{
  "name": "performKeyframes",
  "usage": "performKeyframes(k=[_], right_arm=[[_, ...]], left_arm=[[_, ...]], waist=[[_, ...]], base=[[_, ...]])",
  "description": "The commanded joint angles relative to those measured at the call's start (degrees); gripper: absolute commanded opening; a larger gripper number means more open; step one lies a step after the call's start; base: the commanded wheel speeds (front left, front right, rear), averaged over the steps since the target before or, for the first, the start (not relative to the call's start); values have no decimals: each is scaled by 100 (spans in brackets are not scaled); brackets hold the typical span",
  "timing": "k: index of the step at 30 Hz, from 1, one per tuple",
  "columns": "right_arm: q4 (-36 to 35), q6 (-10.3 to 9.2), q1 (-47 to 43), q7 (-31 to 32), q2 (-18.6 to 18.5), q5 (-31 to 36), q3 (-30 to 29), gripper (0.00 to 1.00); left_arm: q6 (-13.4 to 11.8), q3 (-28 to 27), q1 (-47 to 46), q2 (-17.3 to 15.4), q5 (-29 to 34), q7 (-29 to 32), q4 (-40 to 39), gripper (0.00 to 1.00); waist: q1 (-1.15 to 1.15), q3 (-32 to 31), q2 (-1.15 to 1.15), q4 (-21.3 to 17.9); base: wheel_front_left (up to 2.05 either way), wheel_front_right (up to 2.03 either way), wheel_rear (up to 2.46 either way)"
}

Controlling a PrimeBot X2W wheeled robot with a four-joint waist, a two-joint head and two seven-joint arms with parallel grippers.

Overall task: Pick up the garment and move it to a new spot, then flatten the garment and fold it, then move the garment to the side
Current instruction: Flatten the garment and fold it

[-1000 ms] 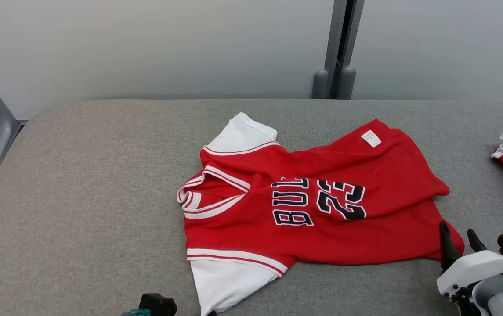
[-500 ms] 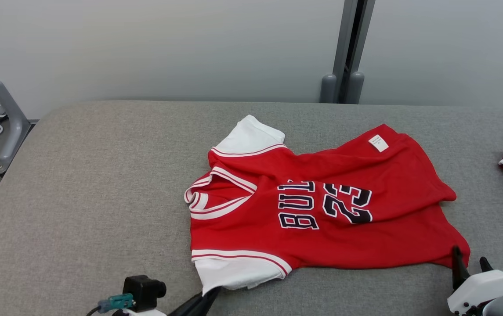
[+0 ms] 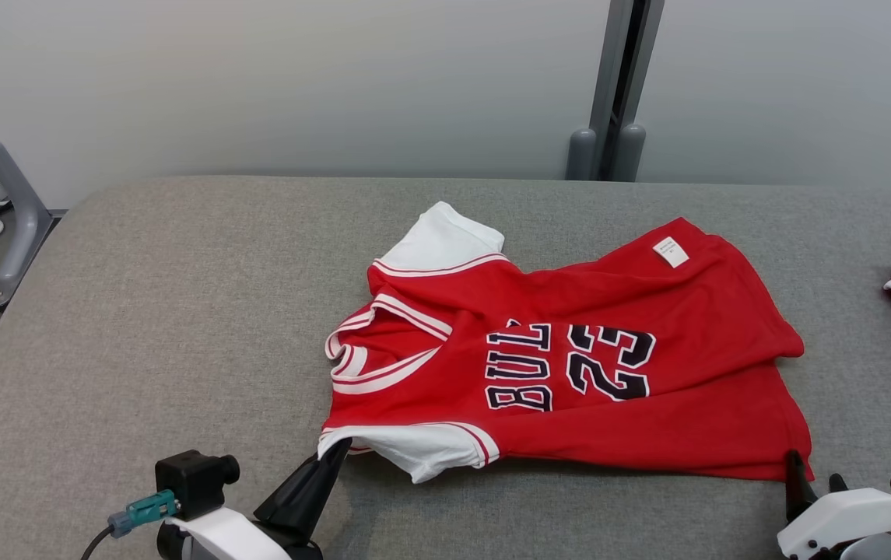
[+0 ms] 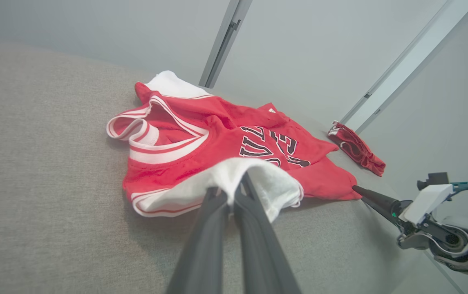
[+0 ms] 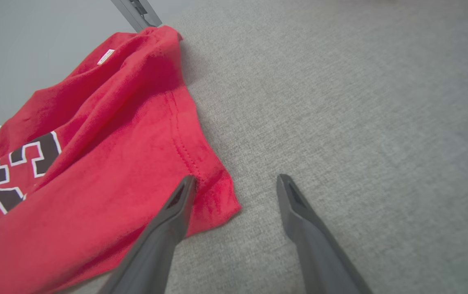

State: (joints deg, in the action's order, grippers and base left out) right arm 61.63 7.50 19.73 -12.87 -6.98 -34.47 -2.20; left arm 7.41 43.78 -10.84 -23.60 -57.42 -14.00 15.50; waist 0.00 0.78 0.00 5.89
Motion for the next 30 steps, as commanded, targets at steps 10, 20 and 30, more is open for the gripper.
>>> performKeyframes(k=[10, 20, 30], right_arm=[[-46, -1, -161, 397, 133, -508, 288, 100], [-427, -1, -185, 346, -61, -831, 610, 0], [-1622, -1, 209, 123, -536, -996, 1075, 0]], left_arm=[[-8, -103, 67, 88, 180, -85, 97, 0], [-4, -91, 79, 146, 251, -102, 218, 0], [3, -229, -175, 96, -133, 48, -141, 0]], waist=[[0, -47, 0, 3], [0, -102, 0, -7], [0, -229, 0, -134]], base=[[0, 0, 0], [0, 0, 0], [0, 0, 0]])
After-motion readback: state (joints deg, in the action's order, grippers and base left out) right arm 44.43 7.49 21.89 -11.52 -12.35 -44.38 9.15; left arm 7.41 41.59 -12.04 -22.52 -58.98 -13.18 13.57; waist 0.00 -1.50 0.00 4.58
